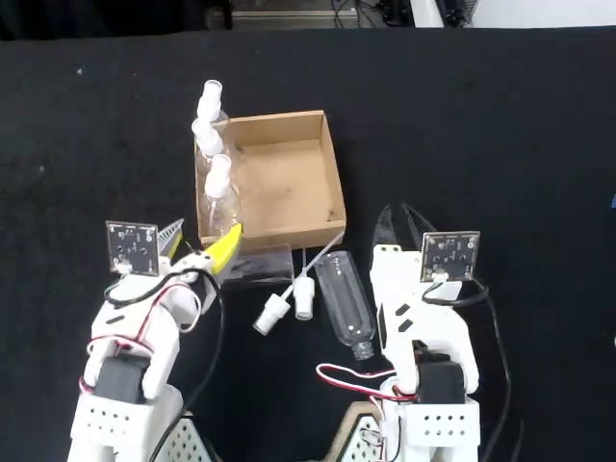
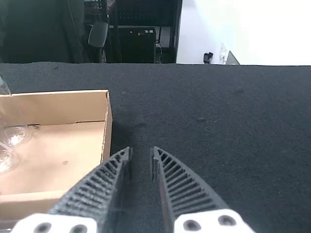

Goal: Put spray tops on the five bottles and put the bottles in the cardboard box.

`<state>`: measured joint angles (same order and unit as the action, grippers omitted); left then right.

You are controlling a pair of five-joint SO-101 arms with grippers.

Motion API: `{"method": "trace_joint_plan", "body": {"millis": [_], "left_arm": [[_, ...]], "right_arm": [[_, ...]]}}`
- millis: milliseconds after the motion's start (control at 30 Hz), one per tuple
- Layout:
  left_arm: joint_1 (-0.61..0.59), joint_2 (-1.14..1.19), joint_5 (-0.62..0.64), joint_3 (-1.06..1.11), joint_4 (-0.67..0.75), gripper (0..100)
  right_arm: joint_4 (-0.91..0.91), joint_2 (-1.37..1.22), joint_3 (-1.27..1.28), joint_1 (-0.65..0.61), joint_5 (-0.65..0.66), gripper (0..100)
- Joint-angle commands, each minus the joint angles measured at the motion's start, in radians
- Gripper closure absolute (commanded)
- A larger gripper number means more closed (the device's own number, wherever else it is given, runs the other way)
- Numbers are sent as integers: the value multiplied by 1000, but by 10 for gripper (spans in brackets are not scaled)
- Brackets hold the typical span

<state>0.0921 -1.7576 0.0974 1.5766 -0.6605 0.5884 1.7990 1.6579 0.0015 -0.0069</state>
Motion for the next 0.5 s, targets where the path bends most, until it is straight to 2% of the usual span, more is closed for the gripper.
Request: {"method": "trace_joint_plan", "body": {"millis": [0, 233, 333, 467], "left_arm": [[-8, -63, 8, -30, -140, 726], [-22, -63, 9, -174, -295, 726], [-68, -63, 9, -223, -313, 726], [-159, -63, 2, -232, -413, 723]], "right_arm": [[-35, 47, -4, 23, 12, 949], [-35, 47, -2, 21, 12, 949], [-35, 47, -2, 21, 12, 949], [-35, 47, -2, 21, 12, 949]]}}
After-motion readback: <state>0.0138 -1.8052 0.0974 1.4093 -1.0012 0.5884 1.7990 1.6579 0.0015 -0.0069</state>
